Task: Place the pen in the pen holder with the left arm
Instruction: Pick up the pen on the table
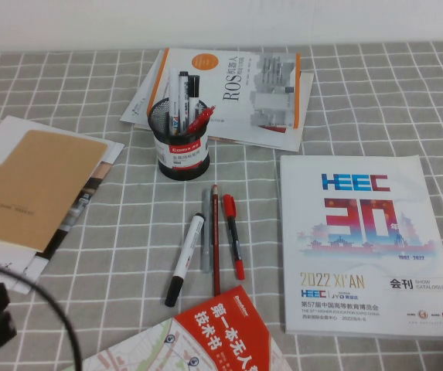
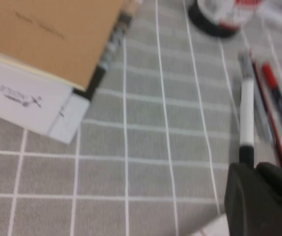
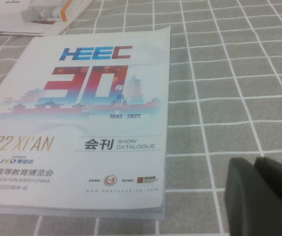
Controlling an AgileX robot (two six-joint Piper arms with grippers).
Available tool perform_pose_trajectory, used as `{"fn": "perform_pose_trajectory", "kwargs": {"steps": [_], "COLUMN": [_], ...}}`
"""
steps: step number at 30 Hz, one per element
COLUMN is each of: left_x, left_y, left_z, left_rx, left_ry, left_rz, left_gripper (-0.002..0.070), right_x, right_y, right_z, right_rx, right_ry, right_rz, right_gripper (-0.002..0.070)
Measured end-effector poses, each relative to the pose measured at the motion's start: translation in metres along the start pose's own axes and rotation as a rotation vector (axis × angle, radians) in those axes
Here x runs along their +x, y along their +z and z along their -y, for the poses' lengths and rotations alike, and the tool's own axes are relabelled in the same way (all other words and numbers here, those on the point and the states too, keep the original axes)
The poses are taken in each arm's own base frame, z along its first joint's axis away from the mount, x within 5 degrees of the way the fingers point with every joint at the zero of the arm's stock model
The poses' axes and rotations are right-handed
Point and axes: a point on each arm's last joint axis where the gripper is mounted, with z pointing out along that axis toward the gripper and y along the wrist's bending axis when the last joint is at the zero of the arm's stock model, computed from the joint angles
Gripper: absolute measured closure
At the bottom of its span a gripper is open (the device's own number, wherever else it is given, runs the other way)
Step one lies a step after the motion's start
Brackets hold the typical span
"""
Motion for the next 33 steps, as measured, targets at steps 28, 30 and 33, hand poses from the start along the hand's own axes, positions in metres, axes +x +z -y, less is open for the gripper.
{"fn": "perform_pose_trajectory", "kwargs": {"steps": [28,30,33], "left_x": [-0.073,-0.071,-0.071], "left_y": [0.186,0.199,0.212], "left_z": [0.097,0.102,0.102], "left_rx": [0.120,0.118,0.107], "left_ry": [0.445,0.459,0.468], "left_rz": [-0.728,-0.764,-0.797], "left_gripper": [0.0678,0.0678,0.0678], "right_x": [0.000,0.000,0.000], "right_y": [0.000,0.000,0.000], "right_z": [0.000,0.000,0.000], "right_rx": [0.000,0.000,0.000], "right_ry": [0.000,0.000,0.000], "right_rz": [0.000,0.000,0.000], "right_gripper": [0.0688,0.0688,0.0688]}}
